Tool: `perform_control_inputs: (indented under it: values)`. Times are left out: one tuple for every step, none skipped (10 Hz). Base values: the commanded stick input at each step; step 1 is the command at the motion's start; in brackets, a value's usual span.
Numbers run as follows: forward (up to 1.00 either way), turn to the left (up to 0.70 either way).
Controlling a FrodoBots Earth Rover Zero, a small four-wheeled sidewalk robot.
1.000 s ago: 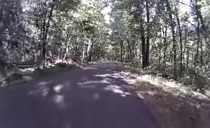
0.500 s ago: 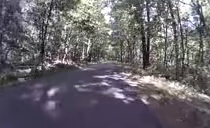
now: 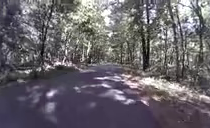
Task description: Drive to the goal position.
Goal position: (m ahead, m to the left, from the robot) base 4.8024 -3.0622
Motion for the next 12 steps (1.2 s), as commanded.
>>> perform_control_inputs:
  values:
    - [0.45,0.0]
    - [0.45,0.0]
    - [0.45,0.0]
    - [0.45,0.0]
    - [0.45,0.0]
    - [0.45,0.0]
    - [0.45,0.0]
    - [0.45,0.0]
    - [0.45,0.0]
    - [0.45,0.0]
    - [0.45,0.0]
    - [0.45,0.0]
